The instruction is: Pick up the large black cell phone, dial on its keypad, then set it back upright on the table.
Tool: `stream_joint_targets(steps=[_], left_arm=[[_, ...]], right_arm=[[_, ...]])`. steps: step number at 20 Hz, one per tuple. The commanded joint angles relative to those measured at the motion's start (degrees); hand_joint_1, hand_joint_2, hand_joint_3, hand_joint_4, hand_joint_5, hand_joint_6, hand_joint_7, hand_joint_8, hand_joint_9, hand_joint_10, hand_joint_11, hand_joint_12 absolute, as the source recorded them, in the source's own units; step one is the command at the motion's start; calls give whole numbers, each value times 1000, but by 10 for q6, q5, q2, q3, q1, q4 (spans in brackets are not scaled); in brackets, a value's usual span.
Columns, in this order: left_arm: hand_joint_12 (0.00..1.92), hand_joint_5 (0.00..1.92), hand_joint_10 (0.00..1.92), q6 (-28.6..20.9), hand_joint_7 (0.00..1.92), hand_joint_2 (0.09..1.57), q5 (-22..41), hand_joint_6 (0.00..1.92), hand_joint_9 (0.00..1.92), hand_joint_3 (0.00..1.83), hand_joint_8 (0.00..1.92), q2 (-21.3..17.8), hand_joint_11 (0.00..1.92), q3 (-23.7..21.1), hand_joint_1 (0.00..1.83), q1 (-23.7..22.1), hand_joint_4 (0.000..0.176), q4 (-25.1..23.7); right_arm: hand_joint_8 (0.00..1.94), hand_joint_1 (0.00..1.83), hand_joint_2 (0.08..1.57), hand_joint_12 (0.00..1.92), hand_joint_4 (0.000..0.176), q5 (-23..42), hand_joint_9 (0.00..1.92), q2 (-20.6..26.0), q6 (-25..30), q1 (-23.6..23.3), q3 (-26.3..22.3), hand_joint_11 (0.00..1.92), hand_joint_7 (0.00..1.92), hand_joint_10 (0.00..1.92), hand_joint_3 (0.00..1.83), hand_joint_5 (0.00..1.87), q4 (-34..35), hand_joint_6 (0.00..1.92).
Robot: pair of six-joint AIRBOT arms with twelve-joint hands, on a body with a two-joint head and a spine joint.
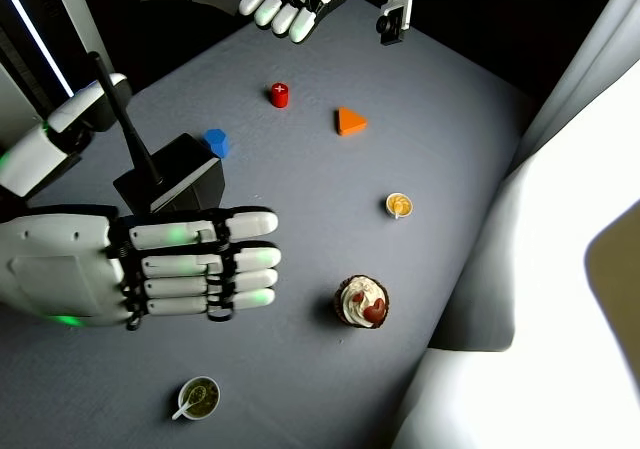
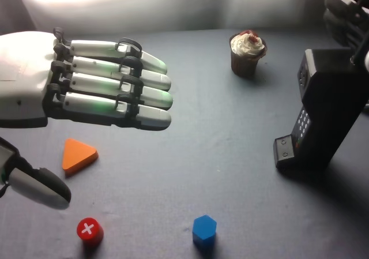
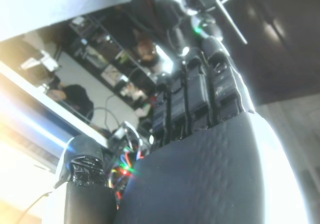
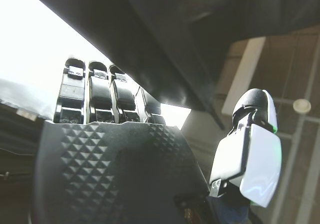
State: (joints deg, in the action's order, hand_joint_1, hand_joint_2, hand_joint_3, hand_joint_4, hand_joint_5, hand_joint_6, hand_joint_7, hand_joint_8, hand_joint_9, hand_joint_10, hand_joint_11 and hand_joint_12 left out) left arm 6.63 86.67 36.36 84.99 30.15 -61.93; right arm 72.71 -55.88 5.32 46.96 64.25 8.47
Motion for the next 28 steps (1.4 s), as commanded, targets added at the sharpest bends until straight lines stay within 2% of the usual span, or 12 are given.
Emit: stream_joint_targets(steps=[1, 4, 7, 11, 15, 16, 17, 19, 22, 26, 27, 28], left_arm=[[352, 145, 1, 2, 170, 1180, 47, 1, 130, 2, 1, -4, 0, 0, 0, -13, 0, 53], [384, 156, 3, 1, 168, 1171, 46, 4, 137, 0, 1, -4, 0, 1, 13, -13, 0, 53], [395, 147, 1, -1, 170, 1175, 46, 0, 140, 1, 0, -4, 0, 1, 12, -13, 0, 53], [436, 166, 3, -9, 203, 1173, 51, 1, 160, 1, 2, -4, 0, 3, 32, -11, 0, 53], [150, 112, 4, -15, 151, 1187, 52, 5, 96, 1, 0, -4, 0, 7, 0, -3, 0, 64], [186, 126, 3, -15, 163, 1184, 52, 4, 106, 0, 2, -4, 0, 9, 0, -1, 0, 66], [191, 134, 2, -15, 164, 1185, 52, 6, 105, 0, 1, -4, 0, 11, 0, 3, 0, 68], [276, 217, 7, -15, 213, 1196, 55, 11, 149, 2, 6, 0, 0, 18, 0, 11, 0, 78], [279, 221, 1, -15, 205, 1200, 58, 4, 144, 1, 2, 4, 0, 31, 0, 18, 0, 84], [370, 241, 4, -18, 233, 1187, 64, 4, 165, 0, 5, 8, 0, 35, 67, 26, 0, 84], [281, 203, 0, -18, 194, 1202, 64, 0, 130, 3, 0, 8, 0, 36, 9, 28, 0, 84], [383, 247, 4, -18, 226, 1191, 65, 4, 157, 0, 3, 8, 0, 36, 87, 29, 0, 84]], right_arm=[[0, 134, 875, 16, 86, 91, 0, 11, 4, 4, -5, 34, 0, 0, 11, 0, 7, 0], [0, 128, 879, 23, 101, 125, 0, 37, 4, 41, -34, 42, 0, 0, 10, 0, 9, 0], [0, 139, 919, 20, 91, 160, 0, 65, 4, 85, -66, 27, 0, 0, 21, 0, 20, 0], [0, 187, 928, 26, 78, 244, 0, 106, -2, 195, -122, 27, 0, 0, 14, 0, 28, 0], [0, 188, 922, 55, 67, 283, 0, 140, -7, 284, -204, 70, 0, 0, 5, 0, 125, 0], [0, 218, 904, 75, 73, 283, 29, 145, -7, 294, -222, 104, 1, 11, 0, 0, 152, 0], [0, 214, 896, 321, 69, 283, 44, 151, -8, 305, -246, 20, 4, 1, 9, 0, 182, 0], [9, 217, 911, 589, 61, 284, 108, 161, -9, 322, -284, 0, 72, 10, 5, 26, 231, 5], [4, 174, 951, 600, 42, 284, 119, 170, -9, 331, -328, 0, 79, 6, 12, 26, 277, 2], [6, 210, 997, 549, 44, 284, 122, 179, -8, 338, -349, 0, 97, 5, 11, 54, 294, 8], [4, 224, 1012, 505, 42, 284, 125, 181, -8, 339, -351, 0, 104, 3, 9, 64, 299, 6], [5, 241, 1020, 493, 37, 284, 127, 183, -6, 340, -353, 0, 108, 3, 10, 66, 299, 5]])
